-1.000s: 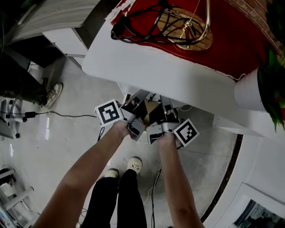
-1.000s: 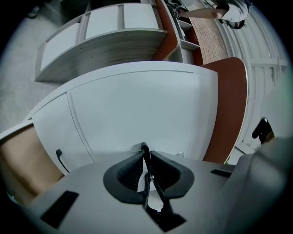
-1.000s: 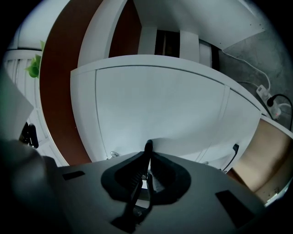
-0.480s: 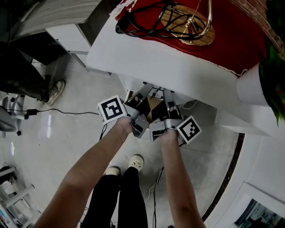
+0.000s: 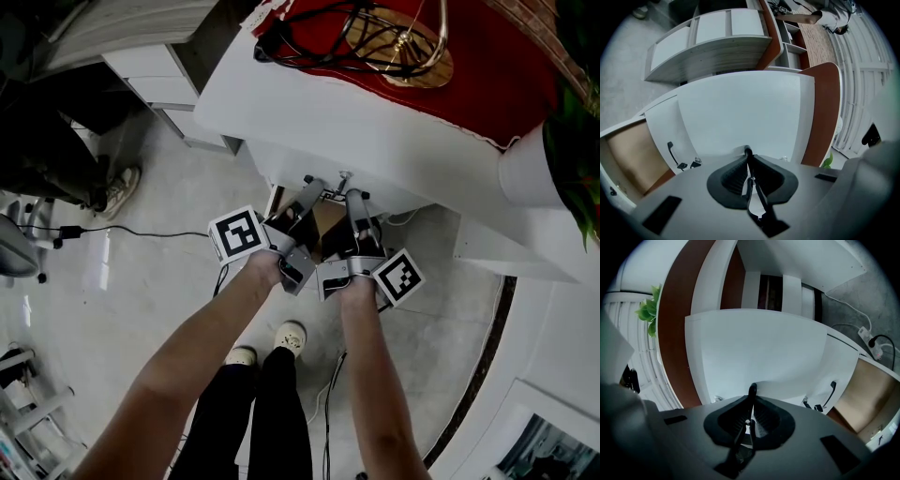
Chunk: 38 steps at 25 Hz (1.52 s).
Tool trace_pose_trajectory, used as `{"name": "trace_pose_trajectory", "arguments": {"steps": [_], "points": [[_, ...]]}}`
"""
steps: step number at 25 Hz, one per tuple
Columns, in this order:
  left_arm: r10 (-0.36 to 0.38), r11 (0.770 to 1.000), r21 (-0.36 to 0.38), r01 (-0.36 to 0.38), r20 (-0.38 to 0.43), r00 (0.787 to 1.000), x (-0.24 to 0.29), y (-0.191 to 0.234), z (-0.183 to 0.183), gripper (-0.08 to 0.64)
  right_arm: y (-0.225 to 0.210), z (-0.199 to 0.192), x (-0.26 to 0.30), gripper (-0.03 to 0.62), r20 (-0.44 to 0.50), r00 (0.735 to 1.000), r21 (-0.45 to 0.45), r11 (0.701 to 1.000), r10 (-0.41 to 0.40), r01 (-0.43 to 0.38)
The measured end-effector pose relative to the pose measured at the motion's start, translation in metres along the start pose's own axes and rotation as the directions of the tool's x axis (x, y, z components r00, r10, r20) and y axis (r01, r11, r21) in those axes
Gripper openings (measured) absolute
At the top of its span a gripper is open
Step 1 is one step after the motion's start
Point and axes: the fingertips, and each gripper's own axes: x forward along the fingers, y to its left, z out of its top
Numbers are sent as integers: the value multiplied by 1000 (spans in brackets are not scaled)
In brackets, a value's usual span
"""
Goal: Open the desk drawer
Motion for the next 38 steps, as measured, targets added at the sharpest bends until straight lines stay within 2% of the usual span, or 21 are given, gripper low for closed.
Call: {"name": "trace_pose_trajectory", "arguments": {"steps": [13,21,31,38], "points": [[22,1000,12,-21,-39,999,-32,-3,-20,44,5,-20,-32,46,-2,1000,6,1000,-5,5],[15,1000,-19,-16,-45,999,-49,-5,-32,44,6,-31,-50,46,22,1000,13,1000,-6,6],[7,1000,-21,-8,-59,998,-64,-4,-44,44,6,-41,-67,44,42,999,7,1000,9,-9],[45,999,-1,-45,-88,995,-79,10,-51,44,-5,-54,-79,44,31,999,8,1000,-13,13]]}}
